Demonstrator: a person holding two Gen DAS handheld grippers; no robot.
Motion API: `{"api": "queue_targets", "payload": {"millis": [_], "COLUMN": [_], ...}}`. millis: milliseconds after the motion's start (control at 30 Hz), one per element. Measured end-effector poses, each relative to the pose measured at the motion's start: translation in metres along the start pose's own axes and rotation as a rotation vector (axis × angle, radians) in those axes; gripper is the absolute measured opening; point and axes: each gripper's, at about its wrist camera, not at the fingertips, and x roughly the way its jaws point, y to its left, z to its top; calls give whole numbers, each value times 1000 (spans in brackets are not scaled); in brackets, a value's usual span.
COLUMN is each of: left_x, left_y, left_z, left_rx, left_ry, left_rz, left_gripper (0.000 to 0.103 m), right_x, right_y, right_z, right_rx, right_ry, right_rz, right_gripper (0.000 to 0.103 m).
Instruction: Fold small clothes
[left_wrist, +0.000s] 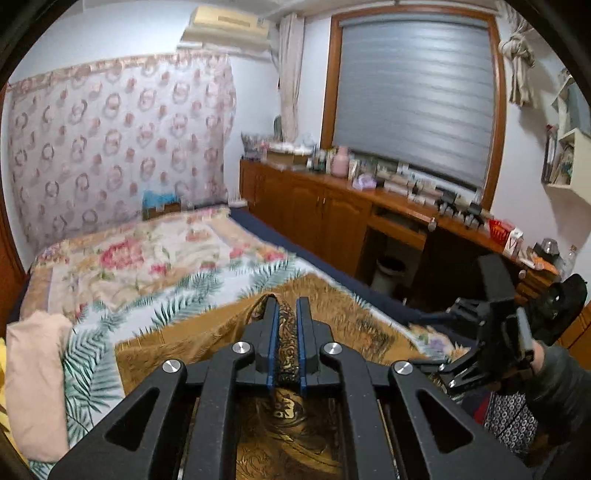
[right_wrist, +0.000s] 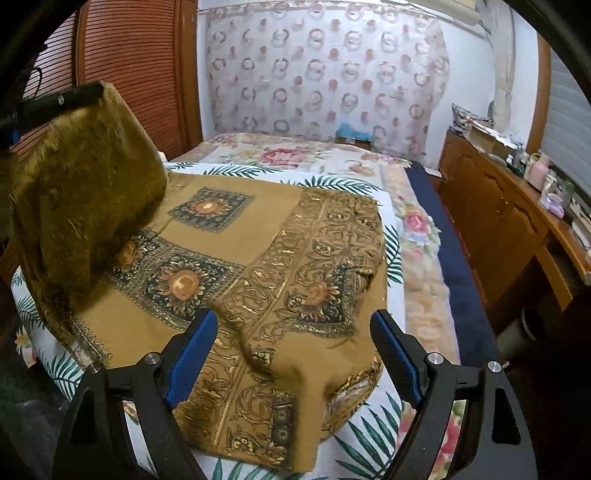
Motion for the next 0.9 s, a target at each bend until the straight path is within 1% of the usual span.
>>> {"api": "queue_targets", "payload": {"millis": [33, 67, 100, 133, 167, 300, 333, 400, 567, 667, 733, 767, 800, 833, 900], "left_x": [2, 2, 4, 3, 4, 1, 0, -3, -8, -10, -12, -13, -14, -15, -16], "left_y": [0, 2, 1, 3, 7, 19, 23, 32, 48, 57, 63, 65, 68, 71, 76], "left_z": [-3, -8, -10, -14, -14, -27, -30, -39, -61, -71, -77, -79, -82, -84, -89], "left_rx": [-3, -9, -9, -11, -13, -39, -46, -61, -92, -108, -123, -130, -134, -144, -156], "left_ry": [7, 9, 11, 12, 13, 30, 33, 43, 61, 77, 80, 80, 80, 82, 84], "left_rz": [-8, -16, -10, 4, 11, 38, 45, 73, 153, 181, 201, 208, 213, 221, 227], "left_gripper": [25, 30, 40, 45, 46, 69, 73, 75, 75, 75, 75, 75, 75, 75, 75], "right_x": [0, 1, 2, 3, 3, 5, 7, 12, 34, 52, 68, 76, 83, 89, 104], "right_y": [0, 1, 2, 4, 5, 10, 9, 17, 32, 38, 41, 43, 42, 43, 43], "right_z": [-1, -1, -1, 0, 2, 8, 9, 14, 25, 32, 37, 38, 40, 42, 45], "right_rx": [1, 0, 1, 2, 2, -2, -5, -15, -61, -84, -100, -109, -117, -125, -135], "right_ry": [2, 3, 2, 2, 1, -7, -9, -9, 4, 30, 56, 71, 85, 98, 124], "right_rz": [1, 0, 1, 6, 11, 36, 44, 60, 104, 137, 149, 155, 158, 163, 165], "right_gripper": [86, 86, 86, 86, 86, 86, 86, 86, 85, 80, 70, 68, 63, 55, 50]}}
